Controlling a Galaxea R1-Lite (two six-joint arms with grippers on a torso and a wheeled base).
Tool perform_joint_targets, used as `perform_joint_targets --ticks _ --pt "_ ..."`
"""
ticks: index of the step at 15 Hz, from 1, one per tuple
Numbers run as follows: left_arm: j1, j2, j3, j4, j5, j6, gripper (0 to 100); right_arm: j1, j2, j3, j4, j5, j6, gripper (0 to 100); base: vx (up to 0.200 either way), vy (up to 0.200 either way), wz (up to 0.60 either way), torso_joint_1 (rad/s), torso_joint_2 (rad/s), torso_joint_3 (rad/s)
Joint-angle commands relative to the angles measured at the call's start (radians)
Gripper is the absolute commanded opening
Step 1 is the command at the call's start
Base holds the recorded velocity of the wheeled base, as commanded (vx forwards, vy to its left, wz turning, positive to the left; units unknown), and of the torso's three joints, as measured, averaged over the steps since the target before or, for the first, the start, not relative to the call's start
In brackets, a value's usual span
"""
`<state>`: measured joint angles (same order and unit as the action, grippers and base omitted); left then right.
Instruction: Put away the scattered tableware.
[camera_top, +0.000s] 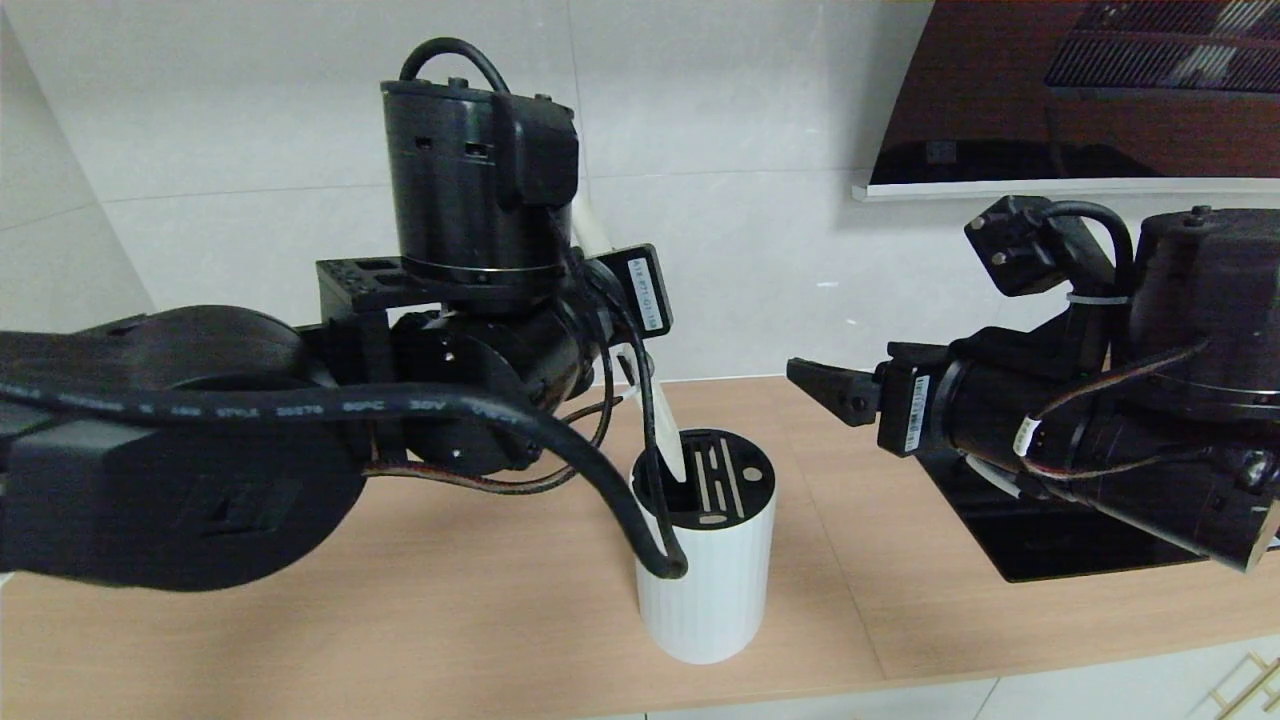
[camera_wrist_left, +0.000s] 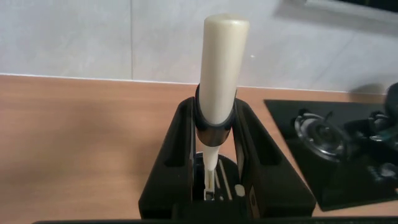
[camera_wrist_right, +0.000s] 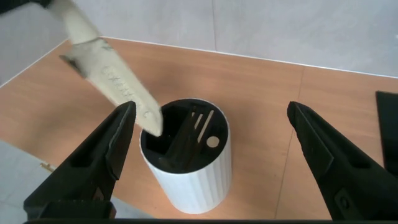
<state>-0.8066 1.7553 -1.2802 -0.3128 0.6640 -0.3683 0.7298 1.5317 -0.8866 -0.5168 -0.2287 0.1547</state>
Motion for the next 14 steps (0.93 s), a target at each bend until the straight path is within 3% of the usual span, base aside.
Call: perform_joint_targets --ticks 1,6,10,14 --pt "0.000 0.027 0.001 -0.008 0.014 0.009 0 0.000 0.015 0.000 0.000 0.000 0.000 100 0.000 0.000 0.00 0.000 0.00 0.000" --pt "0.000 0.079 -0.001 -0.042 0.028 0.015 0 0.000 0.010 0.000 -0.002 0.000 0.000 100 0.000 0.000 0.00 0.000 0.00 0.000" --pt "-0.016 0.136 -0.001 -0.078 0.063 0.045 0 0.000 0.015 0.000 -0.002 0.000 0.000 100 0.000 0.000 0.00 0.000 0.00 0.000" --pt "-0.039 0.179 0.001 -0.080 0.074 0.043 0 0.000 0.015 0.000 -0.002 0.000 0.000 100 0.000 0.000 0.00 0.000 0.00 0.000"
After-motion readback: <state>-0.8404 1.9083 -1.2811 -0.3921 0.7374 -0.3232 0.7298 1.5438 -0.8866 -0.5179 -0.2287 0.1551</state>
